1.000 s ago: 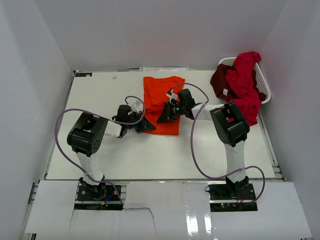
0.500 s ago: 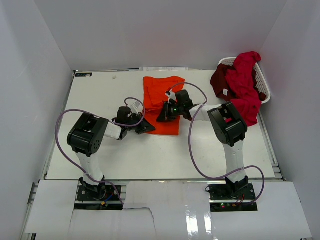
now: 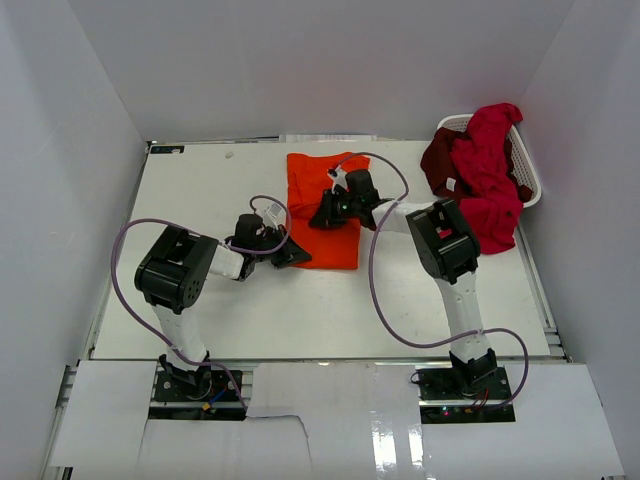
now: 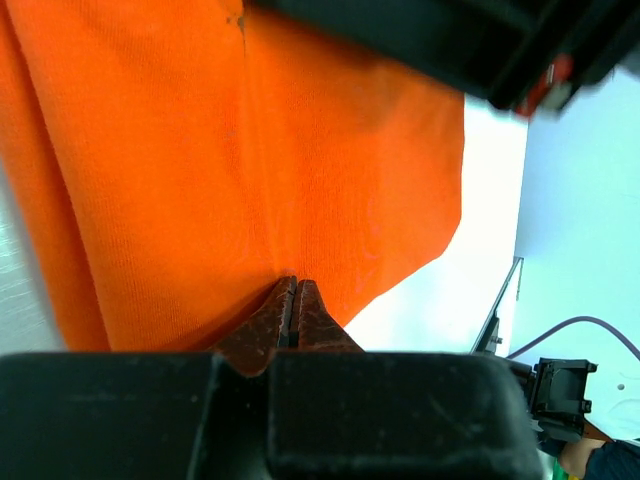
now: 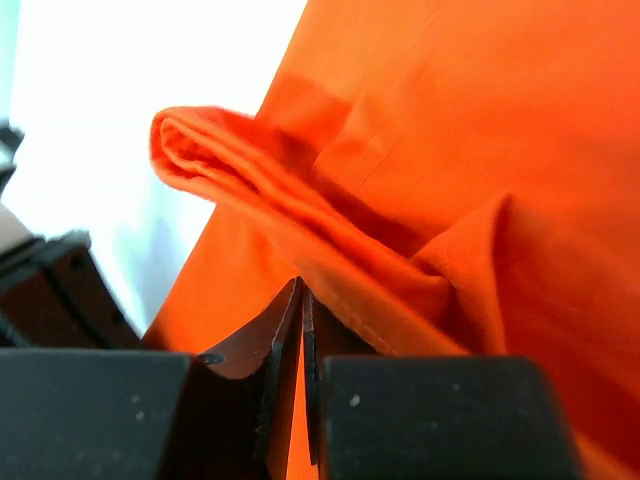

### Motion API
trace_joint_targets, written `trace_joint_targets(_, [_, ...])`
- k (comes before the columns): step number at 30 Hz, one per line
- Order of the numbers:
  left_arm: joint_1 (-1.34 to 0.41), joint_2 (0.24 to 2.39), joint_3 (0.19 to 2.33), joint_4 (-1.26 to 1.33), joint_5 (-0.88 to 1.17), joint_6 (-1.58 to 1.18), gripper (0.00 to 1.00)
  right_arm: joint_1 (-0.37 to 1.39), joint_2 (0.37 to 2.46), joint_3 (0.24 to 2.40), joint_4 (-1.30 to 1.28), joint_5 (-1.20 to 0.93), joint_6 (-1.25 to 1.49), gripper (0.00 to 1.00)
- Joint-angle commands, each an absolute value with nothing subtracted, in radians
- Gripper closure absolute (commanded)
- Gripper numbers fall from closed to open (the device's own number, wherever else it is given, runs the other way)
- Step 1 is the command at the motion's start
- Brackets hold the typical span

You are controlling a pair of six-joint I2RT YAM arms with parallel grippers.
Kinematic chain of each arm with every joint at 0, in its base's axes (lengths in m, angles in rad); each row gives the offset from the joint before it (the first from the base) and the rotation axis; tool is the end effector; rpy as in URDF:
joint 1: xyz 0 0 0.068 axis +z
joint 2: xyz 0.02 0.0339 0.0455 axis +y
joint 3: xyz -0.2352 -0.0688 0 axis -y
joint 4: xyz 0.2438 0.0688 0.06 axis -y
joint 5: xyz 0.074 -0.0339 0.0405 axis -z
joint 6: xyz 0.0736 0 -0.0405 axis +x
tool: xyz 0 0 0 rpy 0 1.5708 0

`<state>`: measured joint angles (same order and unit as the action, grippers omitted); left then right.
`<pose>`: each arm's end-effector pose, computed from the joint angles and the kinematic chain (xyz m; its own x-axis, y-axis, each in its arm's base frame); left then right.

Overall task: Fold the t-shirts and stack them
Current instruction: Fold the folded rectangular tshirt in 1/3 of the way, then grab one side of the 2/3 rectangular tshirt with both arms

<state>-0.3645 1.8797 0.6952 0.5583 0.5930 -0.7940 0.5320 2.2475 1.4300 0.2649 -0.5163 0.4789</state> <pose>0.3108 -0.1626 0.0552 -0.8964 -0.2910 -0.3344 0.1133 0.5790 -0.8074 0.4084 0.2826 0.0876 -0.7716 0.0108 -0.6360 -0.5044 0.5987 0.6222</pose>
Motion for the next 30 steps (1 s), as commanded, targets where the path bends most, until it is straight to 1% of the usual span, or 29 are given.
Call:
trace_joint_targets(1, [-0.382,1.91,0.666,0.492,0.571,-0.762,1.0,0.482,2.289,1.5,0.285,-0.448,0.442,0.9])
trace_joint_targets(3, [-0.382,1.911,0.666,0.492,0.574,-0.764,1.0,0.466,2.298,1.531,0.275,-0.434,0.434,0.89])
trace_joint_targets(6, [-0.385,1.907,0.664,0.489,0.575,-0.764,1.0,0.419,2.336,1.636,0.229,-0.425,0.413,0.88])
trace_joint_targets(8, [-0.385,1.901,0.66,0.485,0.574,-0.762,1.0,0.397,2.358,1.695,0.209,-0.454,0.402,0.88])
trace_joint_targets(12, [-0.387,1.891,0.658,0.483,0.574,-0.765,1.0,0.373,2.41,1.928,0.085,-0.491,0.35,0.88])
trace_joint_targets(13, [-0.388,1.887,0.658,0.482,0.575,-0.767,1.0,0.373,2.41,2.016,0.036,-0.492,0.338,0.87])
trace_joint_targets(15, [-0.391,1.876,0.658,0.48,0.574,-0.769,1.0,0.371,2.396,2.095,0.005,-0.499,0.322,0.85])
trace_joint_targets(16, [-0.393,1.873,0.658,0.48,0.575,-0.77,1.0,0.371,2.388,2.168,-0.044,-0.5,0.316,0.85])
trace_joint_targets(19, [-0.397,1.852,0.66,0.474,0.578,-0.775,1.0,0.371,2.323,2.224,-0.098,-0.503,0.308,0.85])
trace_joint_targets(21, [-0.397,1.823,0.66,0.471,0.584,-0.781,1.0,0.371,2.231,2.166,-0.136,-0.499,0.305,0.83])
trace_joint_targets(22, [-0.397,1.812,0.661,0.463,0.594,-0.781,1.0,0.371,2.2,2.13,-0.147,-0.5,0.304,0.8])
trace_joint_targets(23, [-0.397,1.796,0.666,0.454,0.598,-0.781,1.0,0.371,2.166,2.046,-0.17,-0.505,0.302,0.72])
trace_joint_targets(24, [-0.397,1.757,0.676,0.439,0.598,-0.776,1.0,0.371,2.098,1.996,-0.178,-0.508,0.302,0.68])
trace_joint_targets(26, [-0.397,1.709,0.698,0.382,0.595,-0.762,1.0,0.37,2.031,1.887,-0.186,-0.521,0.305,0.62])
trace_joint_targets(27, [-0.397,1.683,0.71,0.353,0.591,-0.752,1.0,0.37,1.961,1.77,-0.184,-0.525,0.305,0.6])
trace_joint_targets(29, [-0.397,1.602,0.755,0.272,0.568,-0.73,1.0,0.37,1.893,1.656,-0.184,-0.526,0.311,0.57])
trace_joint_targets(30, [-0.397,1.576,0.765,0.253,0.562,-0.73,1.0,0.37,1.834,1.547,-0.175,-0.535,0.316,0.56])
